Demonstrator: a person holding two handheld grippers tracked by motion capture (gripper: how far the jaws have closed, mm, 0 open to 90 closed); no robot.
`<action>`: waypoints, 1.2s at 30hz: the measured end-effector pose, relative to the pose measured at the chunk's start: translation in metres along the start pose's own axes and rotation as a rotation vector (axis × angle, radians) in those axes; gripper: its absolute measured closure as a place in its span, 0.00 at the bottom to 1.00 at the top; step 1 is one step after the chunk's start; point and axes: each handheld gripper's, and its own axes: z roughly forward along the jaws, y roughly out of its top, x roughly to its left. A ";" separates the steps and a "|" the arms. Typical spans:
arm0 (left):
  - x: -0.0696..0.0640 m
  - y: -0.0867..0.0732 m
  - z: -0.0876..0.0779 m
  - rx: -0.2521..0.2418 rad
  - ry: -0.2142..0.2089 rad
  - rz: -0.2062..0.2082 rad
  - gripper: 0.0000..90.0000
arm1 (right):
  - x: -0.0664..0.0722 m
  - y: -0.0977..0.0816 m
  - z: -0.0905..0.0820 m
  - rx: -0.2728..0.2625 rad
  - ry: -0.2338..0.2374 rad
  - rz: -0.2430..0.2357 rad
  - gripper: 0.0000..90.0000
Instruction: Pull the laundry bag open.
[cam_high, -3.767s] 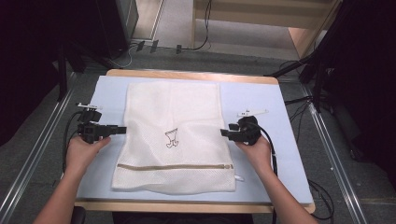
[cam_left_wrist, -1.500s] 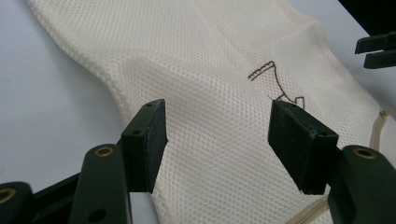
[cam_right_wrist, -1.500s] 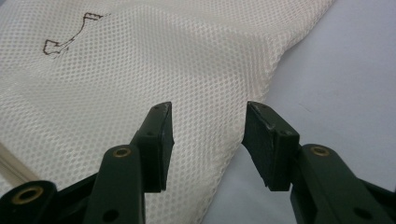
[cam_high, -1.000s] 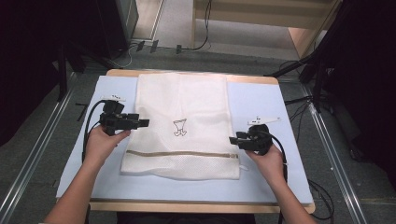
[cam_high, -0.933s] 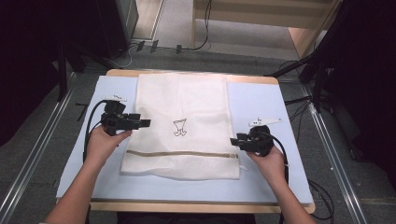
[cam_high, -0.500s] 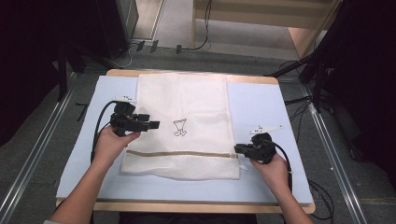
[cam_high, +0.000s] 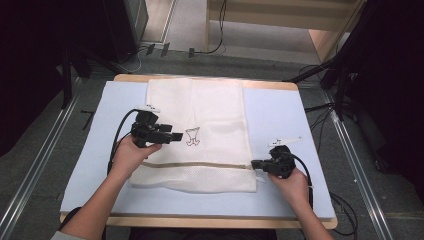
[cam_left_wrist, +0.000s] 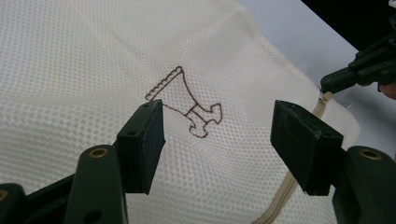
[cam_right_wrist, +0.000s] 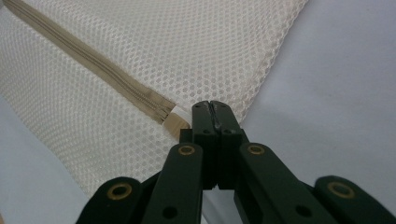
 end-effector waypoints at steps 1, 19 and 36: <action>0.000 0.000 0.000 0.000 0.000 0.000 0.41 | 0.000 0.000 0.000 0.000 0.000 0.000 1.00; -0.025 0.003 0.021 0.038 -0.067 0.061 0.43 | 0.020 0.005 0.003 -0.017 0.011 -0.043 1.00; -0.049 0.003 0.041 0.082 -0.100 0.123 0.46 | 0.026 0.008 0.000 -0.038 -0.013 -0.086 1.00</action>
